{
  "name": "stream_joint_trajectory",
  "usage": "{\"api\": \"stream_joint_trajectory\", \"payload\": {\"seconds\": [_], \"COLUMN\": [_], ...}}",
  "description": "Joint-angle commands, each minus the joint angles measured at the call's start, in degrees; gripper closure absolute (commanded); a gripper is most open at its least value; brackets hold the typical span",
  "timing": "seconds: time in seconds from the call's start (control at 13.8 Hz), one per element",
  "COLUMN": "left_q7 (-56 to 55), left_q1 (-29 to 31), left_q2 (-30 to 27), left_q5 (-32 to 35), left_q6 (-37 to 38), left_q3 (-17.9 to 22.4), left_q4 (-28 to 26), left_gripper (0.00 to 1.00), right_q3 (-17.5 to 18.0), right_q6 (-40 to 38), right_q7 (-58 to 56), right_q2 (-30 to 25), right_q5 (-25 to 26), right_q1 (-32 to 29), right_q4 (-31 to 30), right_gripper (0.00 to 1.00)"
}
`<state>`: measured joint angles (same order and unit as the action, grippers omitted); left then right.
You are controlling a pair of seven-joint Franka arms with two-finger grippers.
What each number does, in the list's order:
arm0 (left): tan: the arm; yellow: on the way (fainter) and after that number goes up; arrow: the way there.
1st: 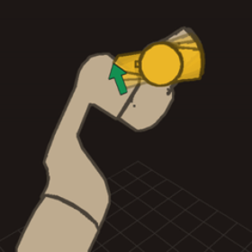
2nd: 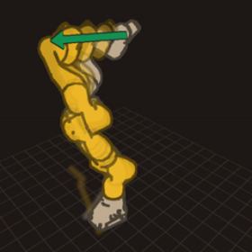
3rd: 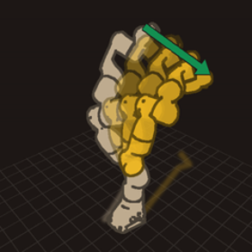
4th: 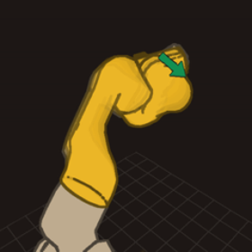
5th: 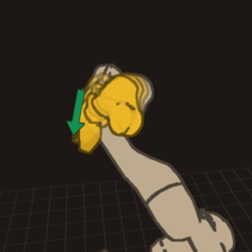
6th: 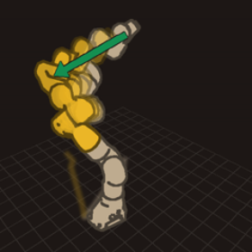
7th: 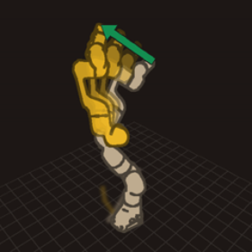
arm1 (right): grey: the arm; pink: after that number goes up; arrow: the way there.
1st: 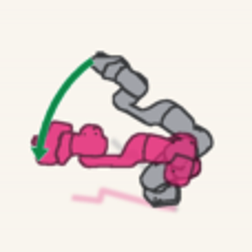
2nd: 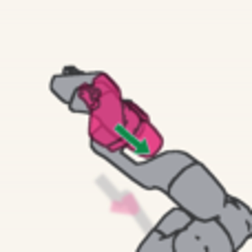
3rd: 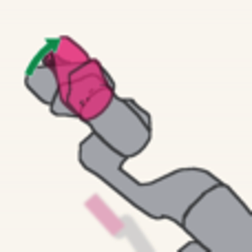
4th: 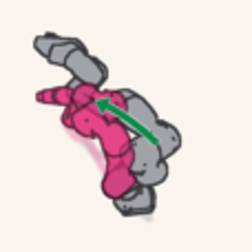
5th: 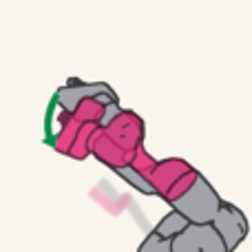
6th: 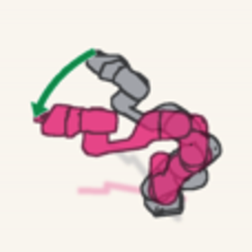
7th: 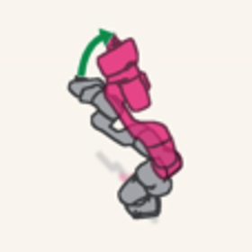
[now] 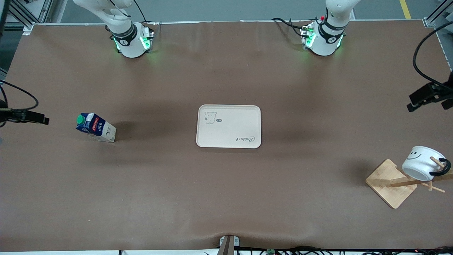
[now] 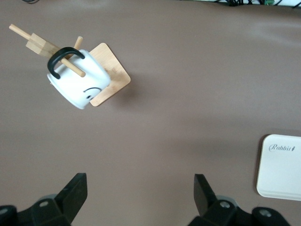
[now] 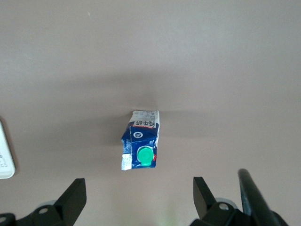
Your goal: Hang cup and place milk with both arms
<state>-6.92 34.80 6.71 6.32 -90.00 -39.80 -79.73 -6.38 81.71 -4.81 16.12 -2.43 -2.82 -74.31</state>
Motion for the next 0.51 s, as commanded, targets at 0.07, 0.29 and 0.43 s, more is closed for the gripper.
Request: {"api": "stream_joint_trajectory", "payload": {"seconds": [0.07,0.29,0.43], "left_q7": [-0.11,-0.9,-3.09], "left_q1": [-12.44,-25.62,-31.79], "left_q2": [-4.06,-7.22,-9.6], "left_q5": [-3.14,-6.06,-6.06], "left_q6": [0.79,0.79,0.79], "left_q3": [12.51,26.48,31.6], "left_q4": [-2.7,-5.87,-8.77], "left_gripper": [0.0,0.0,0.0], "right_q3": [0.49,0.4,0.31], "right_q6": [-1.13,8.08,10.05], "right_q7": [0.86,-0.54,-2.21], "right_q2": [-9.58,-21.71,-23.95], "right_q5": [-1.09,-1.0,-0.91], "right_q1": [0.1,0.01,-0.25], "right_q4": [-4.76,-19.86,-24.3], "right_gripper": [0.0,0.0,0.0]}}
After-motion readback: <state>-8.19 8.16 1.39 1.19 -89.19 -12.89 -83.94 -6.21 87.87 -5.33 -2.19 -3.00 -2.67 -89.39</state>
